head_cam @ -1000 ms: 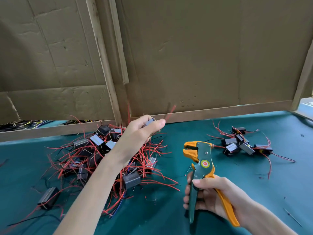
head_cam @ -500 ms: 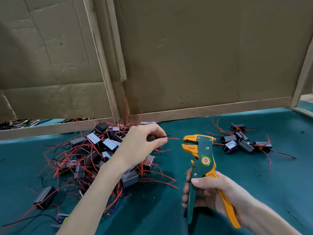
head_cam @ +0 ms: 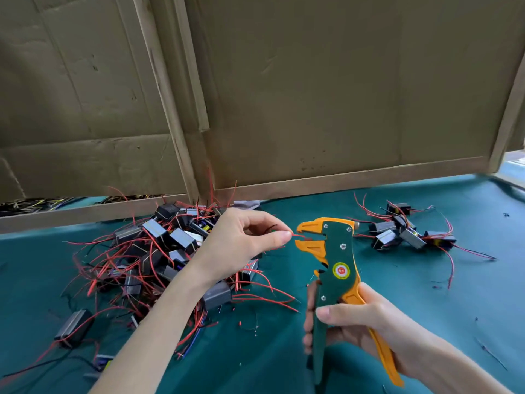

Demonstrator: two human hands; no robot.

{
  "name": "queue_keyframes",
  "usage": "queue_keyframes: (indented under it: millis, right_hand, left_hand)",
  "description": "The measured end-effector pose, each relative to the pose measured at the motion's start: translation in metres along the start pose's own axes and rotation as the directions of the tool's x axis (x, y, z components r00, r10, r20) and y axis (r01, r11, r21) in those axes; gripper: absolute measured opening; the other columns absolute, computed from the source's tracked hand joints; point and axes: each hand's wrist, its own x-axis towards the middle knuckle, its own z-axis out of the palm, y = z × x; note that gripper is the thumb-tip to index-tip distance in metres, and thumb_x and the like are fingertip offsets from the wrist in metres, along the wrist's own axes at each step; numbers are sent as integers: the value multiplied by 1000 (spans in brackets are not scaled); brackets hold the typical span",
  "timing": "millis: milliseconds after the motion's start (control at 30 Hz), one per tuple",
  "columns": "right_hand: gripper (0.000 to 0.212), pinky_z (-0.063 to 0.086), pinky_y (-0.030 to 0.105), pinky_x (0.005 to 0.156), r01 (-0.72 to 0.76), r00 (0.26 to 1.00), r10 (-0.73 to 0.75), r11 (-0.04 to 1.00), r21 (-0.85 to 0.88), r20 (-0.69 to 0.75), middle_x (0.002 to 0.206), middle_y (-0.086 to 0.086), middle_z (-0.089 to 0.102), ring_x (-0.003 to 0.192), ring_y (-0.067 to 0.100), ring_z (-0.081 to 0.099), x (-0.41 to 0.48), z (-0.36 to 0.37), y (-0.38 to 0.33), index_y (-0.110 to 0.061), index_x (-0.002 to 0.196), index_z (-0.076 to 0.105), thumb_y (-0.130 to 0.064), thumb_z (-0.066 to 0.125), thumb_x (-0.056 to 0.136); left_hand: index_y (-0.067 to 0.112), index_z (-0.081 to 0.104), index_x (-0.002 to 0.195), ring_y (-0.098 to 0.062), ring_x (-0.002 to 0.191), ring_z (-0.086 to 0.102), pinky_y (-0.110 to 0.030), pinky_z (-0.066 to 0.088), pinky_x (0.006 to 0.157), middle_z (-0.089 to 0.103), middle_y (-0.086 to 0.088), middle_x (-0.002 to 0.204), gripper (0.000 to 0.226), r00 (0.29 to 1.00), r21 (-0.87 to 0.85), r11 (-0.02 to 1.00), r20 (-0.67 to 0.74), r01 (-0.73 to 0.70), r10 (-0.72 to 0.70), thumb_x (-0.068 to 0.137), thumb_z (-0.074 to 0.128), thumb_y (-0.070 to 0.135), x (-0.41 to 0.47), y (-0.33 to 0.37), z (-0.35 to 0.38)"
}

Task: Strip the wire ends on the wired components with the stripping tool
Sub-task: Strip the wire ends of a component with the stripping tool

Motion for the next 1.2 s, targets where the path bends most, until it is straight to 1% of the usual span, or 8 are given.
queue_keyframes:
  millis: [233, 467, 600, 733, 867, 1033, 1133, 1200]
  right_hand:
    - [35, 54, 53, 81, 1, 1000, -1, 1000, -30, -19, 87, 24, 67, 82, 43, 67, -1, 1, -1, -8, 93, 69, -22, 88, 67]
    - [33, 54, 49, 78, 8, 1000, -9, 999, -53, -4, 86, 24, 66, 80, 43, 66, -3, 3, -4, -8, 90, 69, -23, 87, 67]
    - [25, 55, 44, 75, 21, 1000, -22, 998, -62, -17, 85, 24, 66, 80, 43, 66, -5, 5, -5, -10, 88, 70, -18, 83, 68]
    - [24, 55, 45, 76, 23, 1000, -24, 998, -58, -16, 84, 24, 66, 79, 43, 66, -5, 5, -5, -10, 88, 69, -17, 82, 69]
    - [35, 55, 46, 75, 21, 1000, -22, 997, -70, -6, 84, 25, 66, 78, 43, 67, -5, 3, -3, -8, 88, 69, -24, 89, 65]
    - [31, 55, 43, 74, 8, 1000, -9, 996, -92, -13, 83, 23, 66, 77, 42, 67, -5, 4, -5, -10, 87, 69, -23, 88, 67]
    - [21, 55, 35, 67, -1, 999, -5, 991, -137, -38, 77, 21, 65, 72, 39, 67, -7, 6, -5, -14, 80, 69, -21, 84, 67]
    - [20, 54, 37, 61, -13, 996, -1, 988, -153, -89, 69, 21, 62, 61, 35, 63, -9, 8, -5, -17, 71, 67, -23, 84, 62]
  left_hand:
    - [27, 77, 76, -19, 64, 45, -33, 36, 63, 58, -32, 75, 5, 999, -35, 999, 43, 31, -30, 79, 76, 24, 0, 2, 0]
    - [25, 77, 76, -19, 69, 46, -23, 38, 63, 59, -28, 76, 8, 995, -64, 995, 73, 75, -70, 80, 74, 19, -2, 2, -4]
    - [19, 76, 76, -22, 71, 44, -33, 35, 68, 57, -36, 81, 7, 992, -67, 993, 82, 98, -93, 80, 72, 15, -3, 4, -5]
    - [17, 76, 75, -13, 67, 50, -16, 40, 62, 64, -9, 71, 11, 990, -60, 993, 101, 103, -96, 82, 71, 10, -4, 2, -8]
    - [19, 76, 74, -12, 67, 52, -14, 42, 62, 66, -6, 71, 13, 990, -68, 992, 109, 103, -95, 81, 71, 10, -4, 3, -8]
    - [20, 76, 72, -15, 70, 53, -15, 44, 64, 67, -11, 73, 14, 989, -63, 994, 119, 92, -84, 80, 72, 9, -3, 3, -8]
    - [19, 77, 74, -25, 72, 44, -34, 38, 68, 58, -37, 80, 3, 984, -73, 991, 145, 111, -100, 77, 74, 18, -4, 6, -8]
    - [18, 77, 76, -26, 72, 44, -36, 34, 70, 56, -39, 80, 8, 983, -74, 991, 156, 111, -98, 73, 75, 25, -4, 5, -10]
